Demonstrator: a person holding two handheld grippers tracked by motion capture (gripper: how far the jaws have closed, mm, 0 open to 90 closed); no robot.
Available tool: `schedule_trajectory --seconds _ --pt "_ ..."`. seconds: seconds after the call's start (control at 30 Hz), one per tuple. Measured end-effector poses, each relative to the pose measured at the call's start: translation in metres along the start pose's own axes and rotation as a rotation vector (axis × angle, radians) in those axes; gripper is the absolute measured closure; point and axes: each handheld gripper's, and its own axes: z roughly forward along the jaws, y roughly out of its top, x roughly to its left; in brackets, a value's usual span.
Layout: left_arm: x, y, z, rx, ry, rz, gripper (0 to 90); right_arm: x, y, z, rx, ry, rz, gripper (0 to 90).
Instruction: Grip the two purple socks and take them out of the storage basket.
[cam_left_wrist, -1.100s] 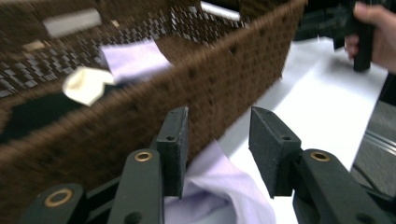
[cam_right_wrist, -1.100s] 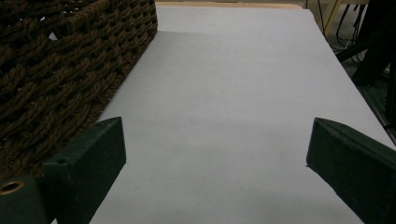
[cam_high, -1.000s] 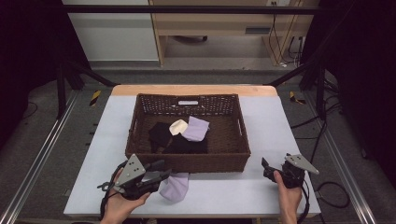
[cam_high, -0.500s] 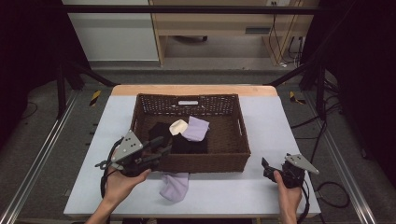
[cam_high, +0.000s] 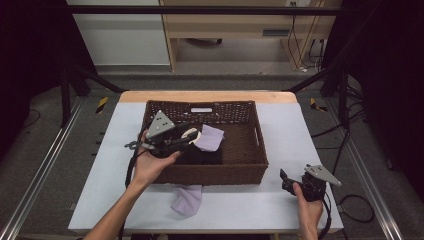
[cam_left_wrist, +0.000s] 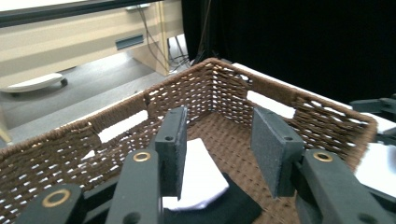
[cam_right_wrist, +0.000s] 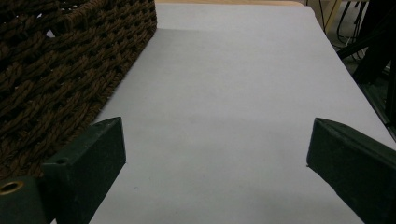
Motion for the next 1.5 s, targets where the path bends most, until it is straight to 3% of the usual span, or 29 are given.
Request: schedule_trajectory --seconds 0.4,0.5,0.7,0.87,1.03,1.1,1.2,1.27,1.43,1.5 --pt "0.016 0.006 0.048 0.047 0.038 -0.015 55.2 0.000 0.000 0.000 0.003 0.001 0.004 5.0" --pt "0.018 0.005 0.052 0.050 0.045 -0.017 54.9 0.000 0.000 0.000 0.003 0.002 0.002 5.0" --pt "0.028 -0.005 0.075 0.080 0.073 -0.045 54.2 0.000 0.000 0.000 0.003 -0.002 0.000 5.0" --pt "0.033 -0.015 0.094 0.113 0.092 -0.016 52.7 0.000 0.000 0.000 0.006 -0.002 0.001 5.0" --pt "0.036 -0.025 0.110 0.155 0.098 -0.035 52.5 0.000 0.000 0.000 0.006 -0.001 0.001 5.0" --pt "0.038 -0.031 0.119 0.205 0.098 -0.039 51.8 0.000 0.000 0.000 0.007 0.000 0.002 5.0" --pt "0.039 -0.036 0.128 0.260 0.103 -0.027 50.6 0.000 0.000 0.001 0.008 0.000 0.003 5.0" --pt "0.038 -0.038 0.130 0.272 0.101 -0.026 49.2 0.000 0.000 0.001 0.007 -0.001 0.002 5.0" --pt "0.034 -0.051 0.145 0.355 0.068 -0.006 44.0 0.000 0.000 0.000 0.007 -0.001 0.004 5.0" --pt "0.033 -0.052 0.146 0.363 0.063 -0.004 42.2 0.000 0.000 0.000 0.006 -0.001 0.001 5.0"
